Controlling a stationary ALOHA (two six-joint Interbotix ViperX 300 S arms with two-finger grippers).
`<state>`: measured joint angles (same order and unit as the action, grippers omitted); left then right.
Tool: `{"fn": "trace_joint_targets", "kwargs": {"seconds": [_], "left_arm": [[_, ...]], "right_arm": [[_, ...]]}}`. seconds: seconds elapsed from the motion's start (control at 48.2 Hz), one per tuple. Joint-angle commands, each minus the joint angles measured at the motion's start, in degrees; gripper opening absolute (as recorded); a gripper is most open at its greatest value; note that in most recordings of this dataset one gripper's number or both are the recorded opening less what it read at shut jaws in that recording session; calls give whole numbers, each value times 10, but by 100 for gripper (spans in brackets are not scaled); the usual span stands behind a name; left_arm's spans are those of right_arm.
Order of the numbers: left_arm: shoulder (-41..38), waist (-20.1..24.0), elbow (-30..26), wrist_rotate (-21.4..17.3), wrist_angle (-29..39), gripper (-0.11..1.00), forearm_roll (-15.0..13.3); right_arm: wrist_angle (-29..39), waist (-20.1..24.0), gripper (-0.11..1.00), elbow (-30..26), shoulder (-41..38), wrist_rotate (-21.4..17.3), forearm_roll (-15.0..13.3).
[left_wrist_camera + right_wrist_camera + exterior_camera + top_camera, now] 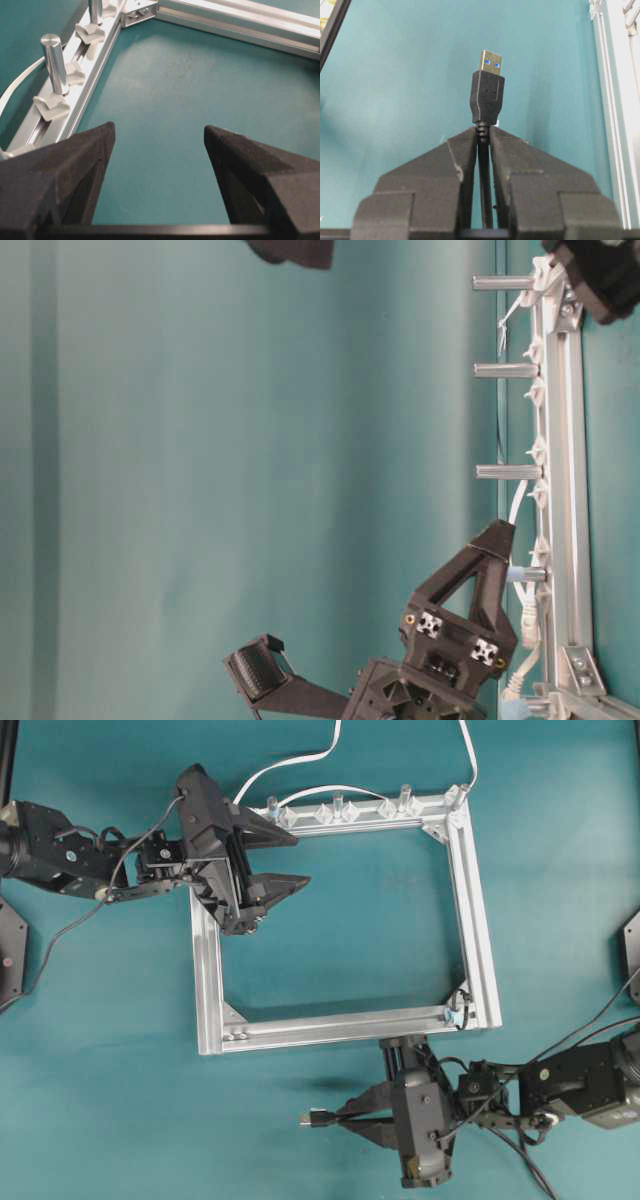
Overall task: Insert the wire through the string loop located on the right side.
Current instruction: 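Lift the cable and carry it right toward the frame's bottom edge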
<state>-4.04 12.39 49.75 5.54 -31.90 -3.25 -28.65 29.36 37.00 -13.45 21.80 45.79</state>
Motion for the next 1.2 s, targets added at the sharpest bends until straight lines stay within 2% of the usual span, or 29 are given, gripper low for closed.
{"fn": "trace_joint_targets", "kwargs": {"seconds": [0.0, 0.228, 0.415, 0.747, 1.183], "left_arm": [[11, -2, -4, 2, -3, 76, 1], [11, -2, -4, 2, -3, 76, 0], [11, -2, -4, 2, 0, 76, -1], [11, -2, -4, 1, 26, 76, -1], [11, -2, -5, 2, 26, 76, -1]], "right_arm": [[2, 0, 11, -3, 23, 1, -2], [13, 0, 11, 36, 56, 1, -3], [22, 5, 11, 105, 115, 1, -14], [36, 21, 11, 204, 206, 1, -14], [49, 29, 11, 290, 291, 1, -18]]}}
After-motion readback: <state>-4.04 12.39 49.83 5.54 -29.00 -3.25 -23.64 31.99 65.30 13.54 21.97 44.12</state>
